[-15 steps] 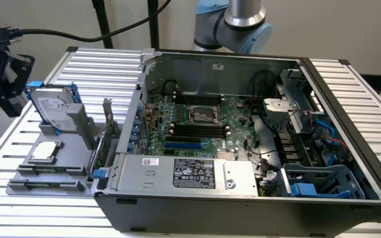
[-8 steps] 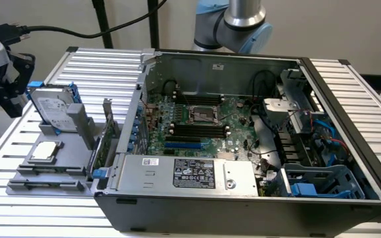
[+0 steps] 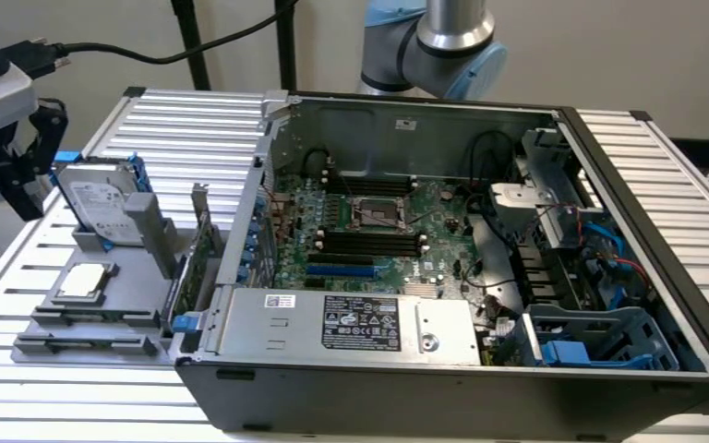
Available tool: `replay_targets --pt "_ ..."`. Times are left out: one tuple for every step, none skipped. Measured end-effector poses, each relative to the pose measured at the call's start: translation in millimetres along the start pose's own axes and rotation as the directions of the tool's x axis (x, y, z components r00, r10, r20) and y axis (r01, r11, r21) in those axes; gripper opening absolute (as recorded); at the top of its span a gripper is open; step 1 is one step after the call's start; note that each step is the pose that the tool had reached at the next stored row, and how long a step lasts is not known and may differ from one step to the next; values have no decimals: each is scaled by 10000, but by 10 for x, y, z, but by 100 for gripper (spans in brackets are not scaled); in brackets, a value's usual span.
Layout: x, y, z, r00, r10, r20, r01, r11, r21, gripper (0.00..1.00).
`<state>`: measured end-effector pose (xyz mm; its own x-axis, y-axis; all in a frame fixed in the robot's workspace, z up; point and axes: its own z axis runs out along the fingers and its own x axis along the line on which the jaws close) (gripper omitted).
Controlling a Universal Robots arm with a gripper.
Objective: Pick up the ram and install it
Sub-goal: 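Pick up the ram and move it above insertion slot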
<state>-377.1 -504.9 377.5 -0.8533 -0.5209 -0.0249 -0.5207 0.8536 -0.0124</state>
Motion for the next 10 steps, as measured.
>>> replay_targets --pt "0 0 4 9998 -179 -2 179 9998 -6 11" --pt "0 0 8 9993 -371 -4 371 9993 -13 11" --pt "0 0 12 9985 -549 -7 549 9985 -19 11" --pt "0 0 16 9973 -735 -9 735 9973 -25 11" --pt "0 0 20 9959 -909 -10 909 9959 -32 11" --pt "1 0 24 9940 -1092 -12 1092 9940 -39 11" --pt "1 0 28 9917 -1282 -13 1282 9917 -46 11" --pt "1 0 32 9893 -1459 -15 1459 9893 -52 11" --pt "1 0 36 9865 -1638 -16 1638 9865 -59 11" --pt "1 0 40 9834 -1814 -17 1814 9834 -65 11"
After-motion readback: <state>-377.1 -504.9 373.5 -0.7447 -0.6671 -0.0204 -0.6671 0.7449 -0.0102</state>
